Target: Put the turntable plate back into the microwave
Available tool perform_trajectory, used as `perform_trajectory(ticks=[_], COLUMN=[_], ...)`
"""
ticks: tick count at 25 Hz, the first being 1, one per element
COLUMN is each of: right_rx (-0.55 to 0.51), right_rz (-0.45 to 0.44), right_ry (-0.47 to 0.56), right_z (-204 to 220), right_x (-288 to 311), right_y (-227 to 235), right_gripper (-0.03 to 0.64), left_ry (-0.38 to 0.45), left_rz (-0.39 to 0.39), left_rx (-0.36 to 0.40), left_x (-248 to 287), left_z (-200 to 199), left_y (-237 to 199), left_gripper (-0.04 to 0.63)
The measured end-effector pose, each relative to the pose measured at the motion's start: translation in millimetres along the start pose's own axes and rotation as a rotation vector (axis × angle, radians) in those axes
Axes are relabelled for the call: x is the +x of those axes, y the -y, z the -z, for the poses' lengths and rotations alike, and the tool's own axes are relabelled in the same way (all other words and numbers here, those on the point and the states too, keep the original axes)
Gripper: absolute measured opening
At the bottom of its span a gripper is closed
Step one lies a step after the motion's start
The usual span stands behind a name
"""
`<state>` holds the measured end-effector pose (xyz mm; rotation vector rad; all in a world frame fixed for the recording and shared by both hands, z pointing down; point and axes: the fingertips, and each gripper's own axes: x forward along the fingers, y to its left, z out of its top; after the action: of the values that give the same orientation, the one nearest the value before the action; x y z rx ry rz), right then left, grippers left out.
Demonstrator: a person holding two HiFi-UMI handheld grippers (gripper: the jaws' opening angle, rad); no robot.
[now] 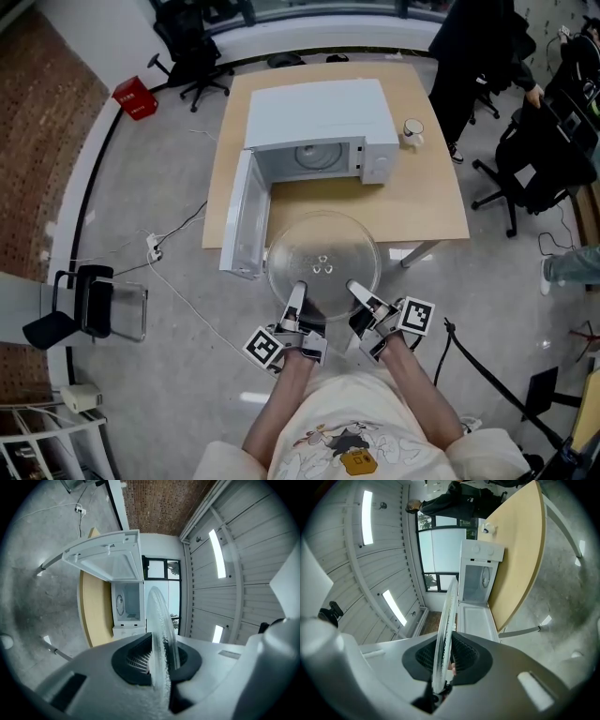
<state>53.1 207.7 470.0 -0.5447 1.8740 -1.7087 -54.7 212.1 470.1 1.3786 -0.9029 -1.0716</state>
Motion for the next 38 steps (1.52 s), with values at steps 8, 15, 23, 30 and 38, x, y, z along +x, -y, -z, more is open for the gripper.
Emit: perform_trajectory(ticks=[8,15,23,30,38], right_rx=[0.047,0.052,0.026,0.025,0.076], right_rz=[0.013,0.016,-0.005,0.02,0.065], right_ry=[-0.019,0.002,0.07,0.081,0.158], right_z=[-19.5,-52.4,-92.5,-127.5,-161.6], right_x=[5.7,51.6,107.2,130.5,137.3], right_y=[14.4,26.7,38.0,54.6,96.2], right_gripper=[0.044,0.043,0.043,0.046,0.046], left_ry=[0.017,-0.006,-0.095,-0.086,0.029], left_rz=[-0.03,-0.025,-0.046,-0.097,-0.136], left_rx=[-0.017,-0.018,0.004,-0.006,-0.006], left_x=[20.8,70.6,134.6,175.5,212.2], left_z=[2.3,-30.0,-72.4,-83.0,-85.0], left_y=[-11.8,-21.1,-28.0,-49.0,-87.3], left_gripper=[0.032,0.032,0.028,0.031,0.031])
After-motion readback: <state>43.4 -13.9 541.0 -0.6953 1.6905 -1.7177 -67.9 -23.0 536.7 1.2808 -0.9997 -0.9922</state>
